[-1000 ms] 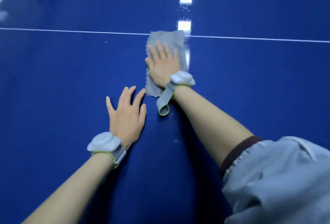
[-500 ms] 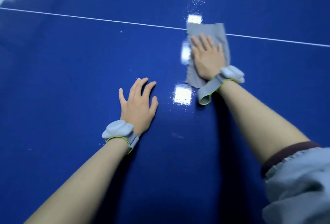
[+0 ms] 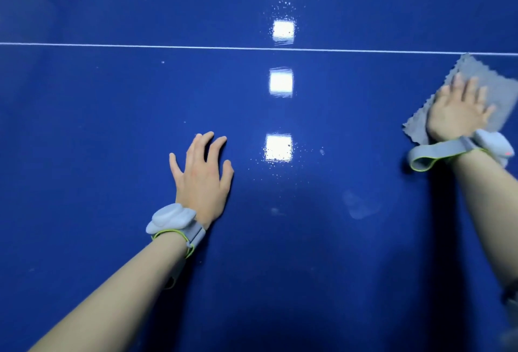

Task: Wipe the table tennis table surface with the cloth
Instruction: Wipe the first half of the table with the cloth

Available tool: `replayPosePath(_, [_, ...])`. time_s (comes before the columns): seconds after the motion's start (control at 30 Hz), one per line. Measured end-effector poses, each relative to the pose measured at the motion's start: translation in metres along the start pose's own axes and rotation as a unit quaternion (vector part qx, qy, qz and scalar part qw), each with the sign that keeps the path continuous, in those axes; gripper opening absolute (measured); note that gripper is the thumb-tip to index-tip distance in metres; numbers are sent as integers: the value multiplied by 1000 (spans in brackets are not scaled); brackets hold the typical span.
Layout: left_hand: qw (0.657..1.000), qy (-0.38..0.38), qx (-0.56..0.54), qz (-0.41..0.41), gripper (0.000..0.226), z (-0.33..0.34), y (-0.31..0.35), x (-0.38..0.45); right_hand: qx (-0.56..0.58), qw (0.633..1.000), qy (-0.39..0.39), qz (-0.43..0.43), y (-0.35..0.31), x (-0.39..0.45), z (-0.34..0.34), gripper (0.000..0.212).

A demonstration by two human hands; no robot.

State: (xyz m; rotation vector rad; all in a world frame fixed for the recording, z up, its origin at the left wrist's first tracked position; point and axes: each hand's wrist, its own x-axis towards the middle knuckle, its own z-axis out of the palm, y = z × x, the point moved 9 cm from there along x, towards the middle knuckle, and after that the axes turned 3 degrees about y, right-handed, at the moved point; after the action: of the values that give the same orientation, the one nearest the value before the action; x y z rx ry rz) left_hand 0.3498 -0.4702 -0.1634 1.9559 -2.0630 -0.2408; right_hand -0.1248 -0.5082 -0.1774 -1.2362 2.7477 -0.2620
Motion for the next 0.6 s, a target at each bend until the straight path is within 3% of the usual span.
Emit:
replayPosePath(0.13, [1000, -1, 1, 2, 48, 1, 2, 1, 23, 1000, -8, 2, -56, -18, 13, 52])
replayPosePath(0.3, [1000, 0, -4, 3, 49, 1, 2, 2, 28, 987, -56, -147, -200, -88, 49, 52])
replayPosePath(0.43, [1000, 5, -3, 4, 49, 2, 1, 5, 33, 940, -101, -325, -300, -173, 74, 52])
replayPosePath(0.6, [1000, 4, -7, 9, 44, 3, 2, 4, 21, 874, -137, -466, -305, -212, 73, 48])
